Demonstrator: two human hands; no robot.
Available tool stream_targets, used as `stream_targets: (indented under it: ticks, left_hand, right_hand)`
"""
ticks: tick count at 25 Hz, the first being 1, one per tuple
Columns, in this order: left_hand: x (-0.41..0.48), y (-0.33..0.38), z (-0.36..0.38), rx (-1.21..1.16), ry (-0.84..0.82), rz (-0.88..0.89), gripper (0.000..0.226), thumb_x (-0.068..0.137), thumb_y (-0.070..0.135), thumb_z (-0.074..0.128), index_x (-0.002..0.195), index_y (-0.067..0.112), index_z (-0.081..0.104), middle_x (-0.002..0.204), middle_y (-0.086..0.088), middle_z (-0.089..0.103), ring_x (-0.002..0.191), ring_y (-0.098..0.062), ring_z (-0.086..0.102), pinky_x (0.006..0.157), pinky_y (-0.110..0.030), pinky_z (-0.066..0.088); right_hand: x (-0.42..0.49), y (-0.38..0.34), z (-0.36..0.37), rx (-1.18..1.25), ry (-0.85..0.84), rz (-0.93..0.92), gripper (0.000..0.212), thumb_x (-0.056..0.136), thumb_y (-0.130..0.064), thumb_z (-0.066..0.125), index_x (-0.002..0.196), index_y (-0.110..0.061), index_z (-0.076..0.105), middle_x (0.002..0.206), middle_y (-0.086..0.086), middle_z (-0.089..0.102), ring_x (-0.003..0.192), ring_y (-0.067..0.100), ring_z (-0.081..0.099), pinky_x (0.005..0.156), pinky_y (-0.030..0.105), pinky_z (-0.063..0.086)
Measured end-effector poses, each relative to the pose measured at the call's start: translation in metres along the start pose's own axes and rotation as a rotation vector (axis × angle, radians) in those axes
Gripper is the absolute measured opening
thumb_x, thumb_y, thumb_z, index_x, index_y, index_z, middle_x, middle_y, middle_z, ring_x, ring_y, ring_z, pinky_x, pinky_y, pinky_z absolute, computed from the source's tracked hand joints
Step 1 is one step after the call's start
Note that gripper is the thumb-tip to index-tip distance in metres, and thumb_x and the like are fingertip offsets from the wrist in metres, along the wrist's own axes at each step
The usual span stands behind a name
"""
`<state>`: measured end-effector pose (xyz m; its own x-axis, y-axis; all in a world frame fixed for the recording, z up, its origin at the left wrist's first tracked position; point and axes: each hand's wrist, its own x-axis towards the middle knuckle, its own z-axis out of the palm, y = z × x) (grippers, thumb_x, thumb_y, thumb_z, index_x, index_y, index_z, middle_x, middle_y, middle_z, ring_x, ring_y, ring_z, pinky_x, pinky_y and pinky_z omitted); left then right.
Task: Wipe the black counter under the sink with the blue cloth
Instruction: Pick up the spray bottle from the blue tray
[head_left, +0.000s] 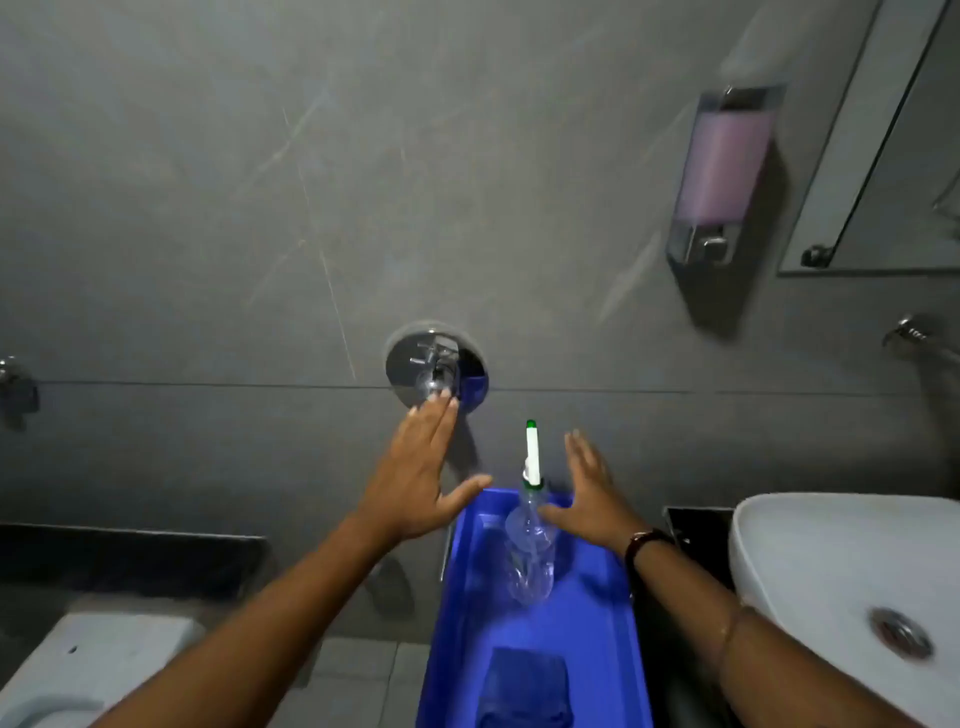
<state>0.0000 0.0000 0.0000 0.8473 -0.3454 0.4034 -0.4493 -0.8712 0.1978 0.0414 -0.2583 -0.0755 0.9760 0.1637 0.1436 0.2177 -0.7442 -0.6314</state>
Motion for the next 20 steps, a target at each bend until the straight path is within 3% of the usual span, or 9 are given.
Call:
stream_targets:
  ticks: [2,4,5,7,9,13,16,20]
  left_hand:
    - [-0.018,-0.023,0.027,-0.014,-0.138,-0.034,0.101,0.09,0.072,0.044,0.158,0.005,0.012,0.167,-0.012,0.007,0.156,-0.025,0.005,0.128,-0.048,0.008]
    - [-0.032,-0.041,0.054,-0.025,-0.234,-0.086,0.104,0.087,0.078,0.034,0.158,0.005,0.011,0.167,-0.013,0.007,0.156,-0.025,0.006,0.126,-0.039,0.001]
    - [-0.033,-0.046,0.064,-0.046,-0.243,-0.092,0.105,0.086,0.078,0.032,0.158,0.005,0.011,0.168,-0.013,0.008,0.156,-0.025,0.005,0.125,-0.037,-0.001]
    - [-0.037,-0.048,0.079,-0.097,-0.239,-0.092,0.103,0.088,0.075,0.037,0.158,0.005,0.011,0.167,-0.014,0.009,0.155,-0.024,0.005,0.124,-0.035,-0.002]
    - [-0.051,-0.047,0.093,-0.168,-0.25,-0.082,0.1,0.09,0.069,0.046,0.158,0.005,0.011,0.167,-0.013,0.01,0.154,-0.02,0.002,0.125,-0.037,0.0]
    - [-0.098,-0.037,0.127,-0.273,-0.377,-0.159,0.12,0.082,0.077,0.054,0.158,0.005,-0.003,0.166,-0.007,-0.01,0.153,-0.019,-0.011,0.124,-0.039,-0.005]
    - [-0.139,-0.031,0.158,-0.311,-0.593,-0.257,0.146,0.063,0.092,0.056,0.155,0.007,-0.02,0.161,-0.005,-0.029,0.149,-0.023,-0.025,0.12,-0.04,-0.013]
    - [-0.18,-0.029,0.184,-0.312,-0.739,-0.263,0.162,0.051,0.096,0.061,0.151,0.005,-0.028,0.157,-0.011,-0.039,0.147,-0.031,-0.033,0.12,-0.041,-0.016]
  right_hand:
    - [0.003,-0.004,0.036,0.058,-0.092,0.129,0.12,0.066,-0.046,0.08,0.151,-0.011,0.002,0.162,0.008,-0.002,0.15,0.024,0.002,0.121,0.036,0.011]
    - [0.019,-0.015,0.058,0.19,-0.046,0.236,0.119,0.064,-0.046,0.082,0.15,-0.009,0.009,0.161,0.011,0.009,0.148,0.024,0.012,0.122,0.037,0.016]
    - [0.033,-0.022,0.061,0.238,0.041,0.247,0.11,0.067,-0.043,0.082,0.149,-0.007,0.017,0.158,0.014,0.019,0.146,0.026,0.02,0.121,0.04,0.02]
    - [0.056,-0.029,0.061,0.288,0.238,0.194,0.073,0.078,-0.025,0.075,0.137,0.001,0.041,0.141,0.024,0.045,0.131,0.034,0.043,0.114,0.047,0.035]
    - [0.061,-0.038,0.065,0.309,0.348,0.189,0.042,0.083,-0.002,0.062,0.123,0.007,0.052,0.124,0.029,0.057,0.114,0.04,0.055,0.103,0.047,0.044]
    - [0.028,-0.07,0.058,0.294,0.417,0.128,0.028,0.074,0.009,0.048,0.101,0.008,0.057,0.099,0.026,0.058,0.083,0.038,0.058,0.075,0.04,0.049]
    - [-0.007,-0.095,0.029,0.281,0.386,0.061,0.025,0.071,-0.003,0.048,0.094,-0.001,0.058,0.086,0.015,0.059,0.062,0.021,0.051,0.055,0.019,0.041]
    - [-0.088,-0.094,0.032,0.204,0.128,0.056,0.016,0.071,-0.004,0.052,0.081,0.005,0.061,0.074,0.022,0.061,0.058,0.029,0.053,0.06,0.036,0.045]
